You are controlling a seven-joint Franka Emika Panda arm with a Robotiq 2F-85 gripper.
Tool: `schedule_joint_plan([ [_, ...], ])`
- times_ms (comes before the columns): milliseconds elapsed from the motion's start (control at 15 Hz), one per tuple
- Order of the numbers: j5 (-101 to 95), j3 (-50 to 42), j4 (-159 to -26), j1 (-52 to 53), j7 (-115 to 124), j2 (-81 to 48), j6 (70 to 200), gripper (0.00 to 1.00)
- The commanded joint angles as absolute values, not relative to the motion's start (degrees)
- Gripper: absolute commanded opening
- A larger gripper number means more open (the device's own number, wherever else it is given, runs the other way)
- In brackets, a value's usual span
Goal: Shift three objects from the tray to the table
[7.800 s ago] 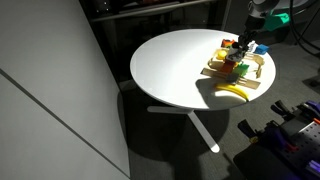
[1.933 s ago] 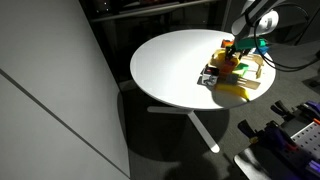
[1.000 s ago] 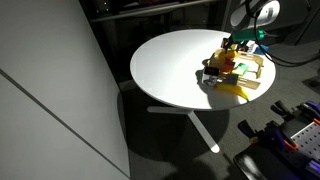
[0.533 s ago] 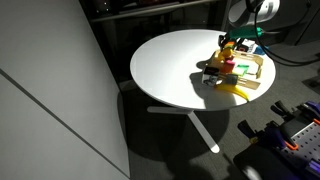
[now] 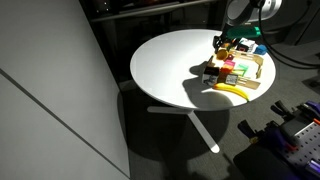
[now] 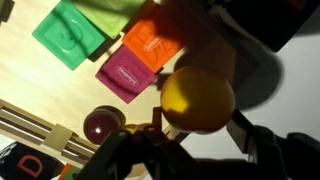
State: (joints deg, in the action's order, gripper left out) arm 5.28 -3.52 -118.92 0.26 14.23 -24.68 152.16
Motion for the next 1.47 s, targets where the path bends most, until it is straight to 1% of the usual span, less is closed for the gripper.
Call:
schedule_joint_plan([
  [0, 7.34, -0.35, -123.61, -0.61, 9.44, -20.18, 151.89, 0.42],
  [600, 7.91, 4.08, -125.41, -0.92, 0.37, -21.14, 153.58, 0.42],
  [1333, 8.12, 6.18, -125.85, -1.29, -4.71, -21.61, 153.68, 0.42],
  [1400, 8.09, 6.09, -125.88, -1.18, -4.59, -21.58, 153.55, 0.74],
])
